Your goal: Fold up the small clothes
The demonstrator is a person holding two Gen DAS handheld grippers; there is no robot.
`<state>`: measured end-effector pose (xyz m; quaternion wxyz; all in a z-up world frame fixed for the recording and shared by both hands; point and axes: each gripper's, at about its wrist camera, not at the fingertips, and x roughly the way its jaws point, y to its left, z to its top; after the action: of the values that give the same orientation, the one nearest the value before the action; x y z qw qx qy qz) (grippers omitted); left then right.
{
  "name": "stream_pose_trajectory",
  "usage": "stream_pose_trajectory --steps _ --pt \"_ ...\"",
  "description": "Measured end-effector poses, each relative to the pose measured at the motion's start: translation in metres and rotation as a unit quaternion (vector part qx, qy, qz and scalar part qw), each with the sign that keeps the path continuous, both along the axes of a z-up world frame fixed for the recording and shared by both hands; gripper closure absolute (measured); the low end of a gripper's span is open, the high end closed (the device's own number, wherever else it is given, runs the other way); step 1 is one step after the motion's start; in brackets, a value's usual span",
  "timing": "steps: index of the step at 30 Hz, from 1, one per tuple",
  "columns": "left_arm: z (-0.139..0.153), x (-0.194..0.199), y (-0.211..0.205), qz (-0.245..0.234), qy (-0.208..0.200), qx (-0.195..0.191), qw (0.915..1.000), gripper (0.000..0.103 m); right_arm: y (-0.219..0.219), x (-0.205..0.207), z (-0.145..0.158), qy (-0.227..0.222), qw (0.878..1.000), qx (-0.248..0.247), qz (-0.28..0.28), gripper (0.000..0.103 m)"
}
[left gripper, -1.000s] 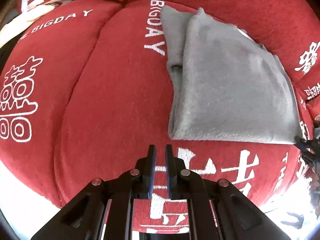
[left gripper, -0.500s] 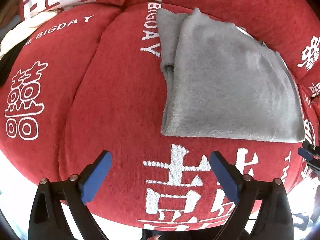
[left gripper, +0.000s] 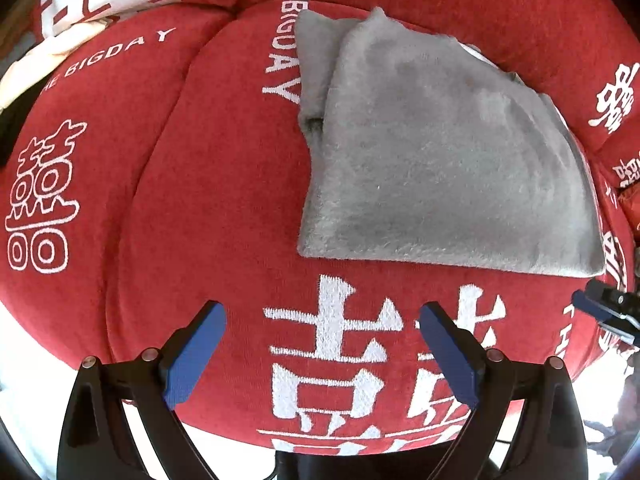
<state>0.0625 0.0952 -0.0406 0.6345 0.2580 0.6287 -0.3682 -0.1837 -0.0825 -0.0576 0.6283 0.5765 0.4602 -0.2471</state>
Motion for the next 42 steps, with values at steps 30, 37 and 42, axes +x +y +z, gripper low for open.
stream_pose_trajectory --steps 30,37,42 --pt "-0.025 0.030 0.023 0.172 0.151 -0.079 0.9702 0.005 0.014 0.055 -0.071 -0.095 0.984 0.125 -0.082 0.046" --pt "-0.031 0.021 0.015 0.195 0.190 -0.099 0.9571 0.005 0.009 0.050 -0.091 -0.155 0.955 0.166 -0.190 0.050" --pt "-0.036 0.015 0.007 0.225 0.222 -0.122 0.9409 0.005 -0.002 0.050 -0.092 -0.177 0.947 0.176 -0.200 0.093"
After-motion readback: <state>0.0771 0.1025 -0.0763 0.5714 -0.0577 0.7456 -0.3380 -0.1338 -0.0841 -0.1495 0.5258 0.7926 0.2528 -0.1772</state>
